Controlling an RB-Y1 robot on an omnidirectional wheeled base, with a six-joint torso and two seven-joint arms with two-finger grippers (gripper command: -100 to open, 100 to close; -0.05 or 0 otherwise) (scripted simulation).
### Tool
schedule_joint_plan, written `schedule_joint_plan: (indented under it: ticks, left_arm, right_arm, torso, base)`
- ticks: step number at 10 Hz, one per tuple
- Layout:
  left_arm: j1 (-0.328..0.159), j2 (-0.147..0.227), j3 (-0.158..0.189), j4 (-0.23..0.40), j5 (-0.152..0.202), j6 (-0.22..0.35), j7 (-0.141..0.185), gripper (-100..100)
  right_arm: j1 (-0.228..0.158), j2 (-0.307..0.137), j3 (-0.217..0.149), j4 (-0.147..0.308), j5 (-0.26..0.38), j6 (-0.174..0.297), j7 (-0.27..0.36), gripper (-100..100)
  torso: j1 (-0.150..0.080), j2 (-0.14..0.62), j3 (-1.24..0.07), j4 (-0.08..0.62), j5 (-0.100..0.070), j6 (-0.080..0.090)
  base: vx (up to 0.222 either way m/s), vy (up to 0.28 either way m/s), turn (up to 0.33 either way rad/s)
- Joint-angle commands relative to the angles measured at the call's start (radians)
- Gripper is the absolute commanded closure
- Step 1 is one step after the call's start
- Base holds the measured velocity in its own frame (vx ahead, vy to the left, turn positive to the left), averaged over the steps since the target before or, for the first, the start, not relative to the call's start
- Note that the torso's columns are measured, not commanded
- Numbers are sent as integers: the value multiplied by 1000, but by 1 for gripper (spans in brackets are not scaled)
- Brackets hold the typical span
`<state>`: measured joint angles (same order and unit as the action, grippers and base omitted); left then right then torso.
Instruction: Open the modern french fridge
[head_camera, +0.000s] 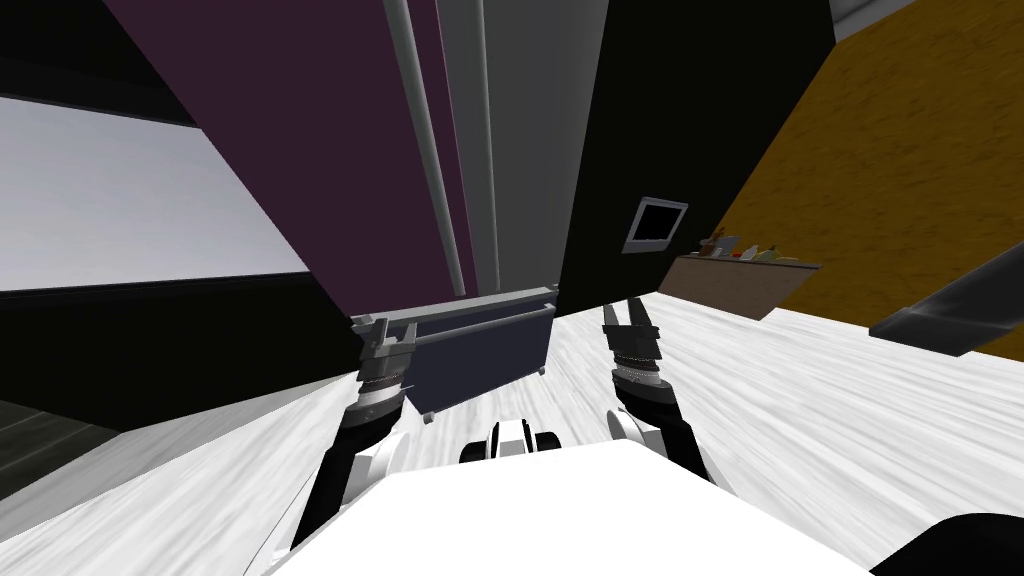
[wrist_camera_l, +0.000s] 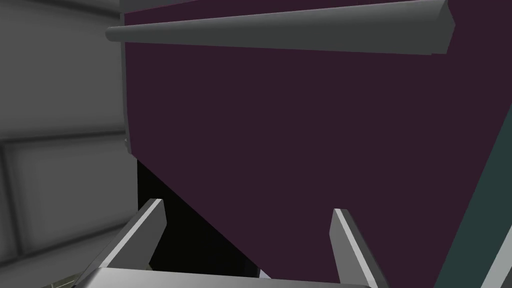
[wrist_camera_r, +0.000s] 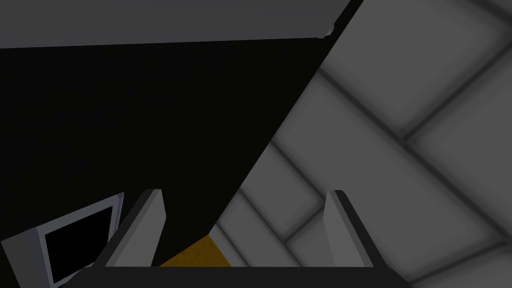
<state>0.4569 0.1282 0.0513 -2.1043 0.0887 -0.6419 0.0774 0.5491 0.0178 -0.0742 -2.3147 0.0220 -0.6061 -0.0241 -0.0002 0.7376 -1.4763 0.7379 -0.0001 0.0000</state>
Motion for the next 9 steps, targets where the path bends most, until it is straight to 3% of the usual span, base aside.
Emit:
schedule_joint_plan:
  ticks: [1,9]
  left_arm:
    - [-4,27,-2,77,1,-56,3,-100]
    - [-40,61,8,282,9,-187,13,-100]
  right_arm:
    - [0,0,0,0,0,0,0,0]
    - [0,0,0,0,0,0,0,0]
  torso:
    - [0,0,0,0,0,0]
    - [0,1,1,0,0,0]
  base:
    - [63,-29,6]
    - [56,-24,4]
